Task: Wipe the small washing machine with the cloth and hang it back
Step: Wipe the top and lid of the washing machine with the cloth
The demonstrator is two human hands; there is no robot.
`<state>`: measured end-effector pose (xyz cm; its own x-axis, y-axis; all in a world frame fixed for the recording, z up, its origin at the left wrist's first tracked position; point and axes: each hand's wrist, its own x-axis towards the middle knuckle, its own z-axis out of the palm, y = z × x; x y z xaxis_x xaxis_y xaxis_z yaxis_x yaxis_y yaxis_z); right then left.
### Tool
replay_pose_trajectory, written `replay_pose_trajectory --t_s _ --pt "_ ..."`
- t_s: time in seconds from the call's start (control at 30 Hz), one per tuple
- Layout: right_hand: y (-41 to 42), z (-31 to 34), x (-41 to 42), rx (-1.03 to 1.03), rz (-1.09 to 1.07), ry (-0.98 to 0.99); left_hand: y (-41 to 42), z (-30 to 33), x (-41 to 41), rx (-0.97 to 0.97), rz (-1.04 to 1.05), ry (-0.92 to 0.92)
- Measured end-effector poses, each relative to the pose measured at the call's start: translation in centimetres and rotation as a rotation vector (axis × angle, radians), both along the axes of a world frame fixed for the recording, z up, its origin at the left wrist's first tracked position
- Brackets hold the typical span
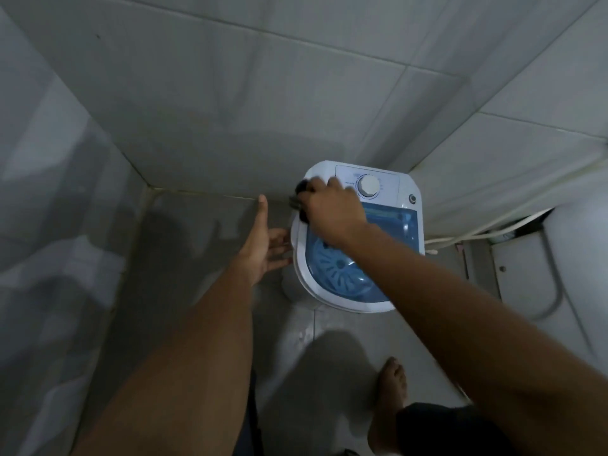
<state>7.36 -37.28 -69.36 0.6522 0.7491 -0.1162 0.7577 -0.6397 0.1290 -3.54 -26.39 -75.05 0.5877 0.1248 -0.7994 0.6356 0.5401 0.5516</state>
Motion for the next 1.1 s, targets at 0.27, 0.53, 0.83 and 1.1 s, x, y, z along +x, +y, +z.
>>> replay_pose_trajectory --t_s 0.27,0.53,0.83,1.1 --pt "2.7 -0.6 6.5 0.006 -0.163 -0.021 0.1 0.0 0.2 0.014 -0.011 0.000" --pt "-7.6 -2.6 -6.1 0.097 0.408 0.109 0.2 0.4 0.0 -0.038 -0.020 -0.012" --pt "-4.6 -0.3 5.0 0.105 -0.135 -0.022 -0.4 0.5 0.2 0.068 -0.069 -0.025" --pt "-10.8 -3.5 -6.4 0.220 0.334 0.101 -0.9 -0.3 0.7 0.117 -0.035 0.019"
